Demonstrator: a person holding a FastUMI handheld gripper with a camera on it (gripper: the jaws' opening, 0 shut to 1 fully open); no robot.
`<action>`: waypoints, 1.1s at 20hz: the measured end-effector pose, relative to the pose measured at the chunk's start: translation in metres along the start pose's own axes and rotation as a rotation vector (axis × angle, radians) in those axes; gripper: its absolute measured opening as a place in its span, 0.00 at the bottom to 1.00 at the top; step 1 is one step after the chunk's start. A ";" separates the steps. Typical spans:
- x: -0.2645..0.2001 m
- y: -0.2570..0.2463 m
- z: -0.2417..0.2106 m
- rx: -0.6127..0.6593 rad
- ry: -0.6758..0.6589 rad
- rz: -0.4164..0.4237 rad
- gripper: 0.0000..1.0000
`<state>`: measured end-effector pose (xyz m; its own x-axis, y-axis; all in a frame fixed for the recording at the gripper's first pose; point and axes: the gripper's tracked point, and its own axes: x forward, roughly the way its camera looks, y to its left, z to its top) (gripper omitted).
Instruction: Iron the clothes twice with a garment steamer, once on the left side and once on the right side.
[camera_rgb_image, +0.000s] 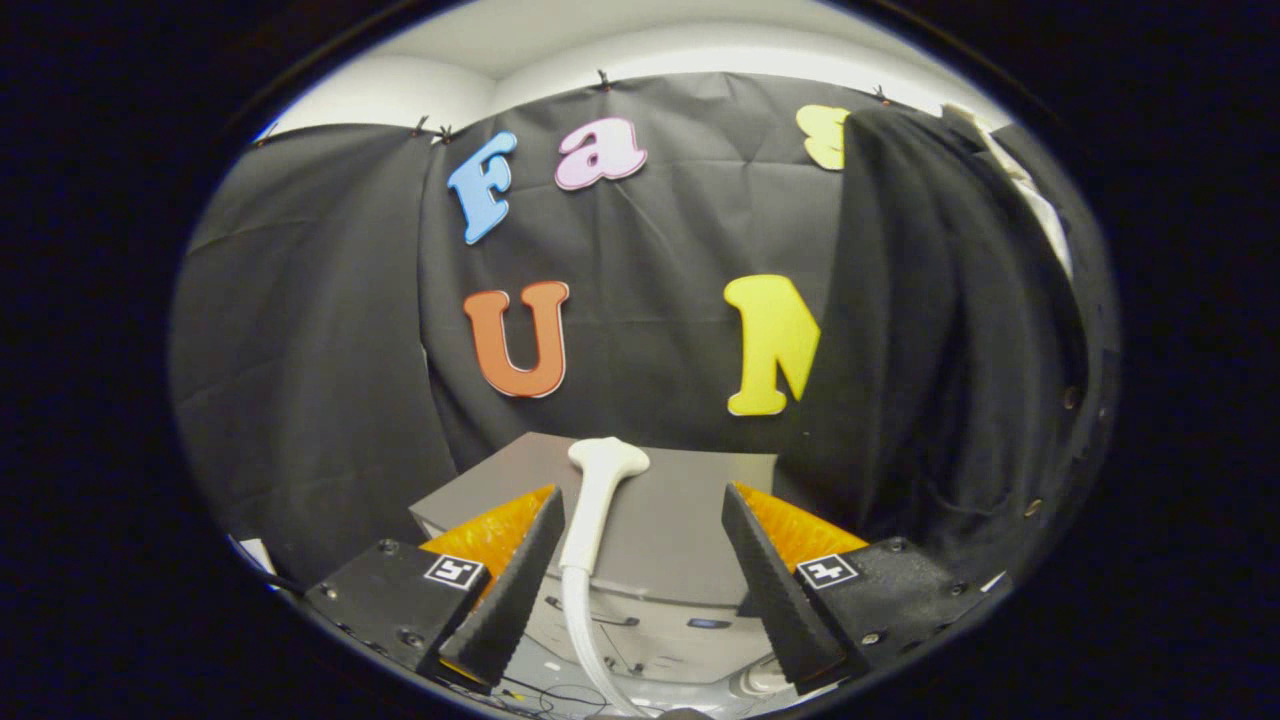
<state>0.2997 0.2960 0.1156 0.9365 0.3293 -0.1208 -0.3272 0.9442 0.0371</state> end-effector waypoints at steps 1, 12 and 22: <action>0.020 0.009 0.000 0.000 0.014 0.008 0.99; 0.160 0.041 -0.060 -0.044 0.277 -0.050 0.91; 0.180 0.040 -0.090 0.023 0.412 -0.087 0.43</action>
<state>0.4439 0.3927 0.0062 0.8300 0.2231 -0.5112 -0.2416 0.9699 0.0311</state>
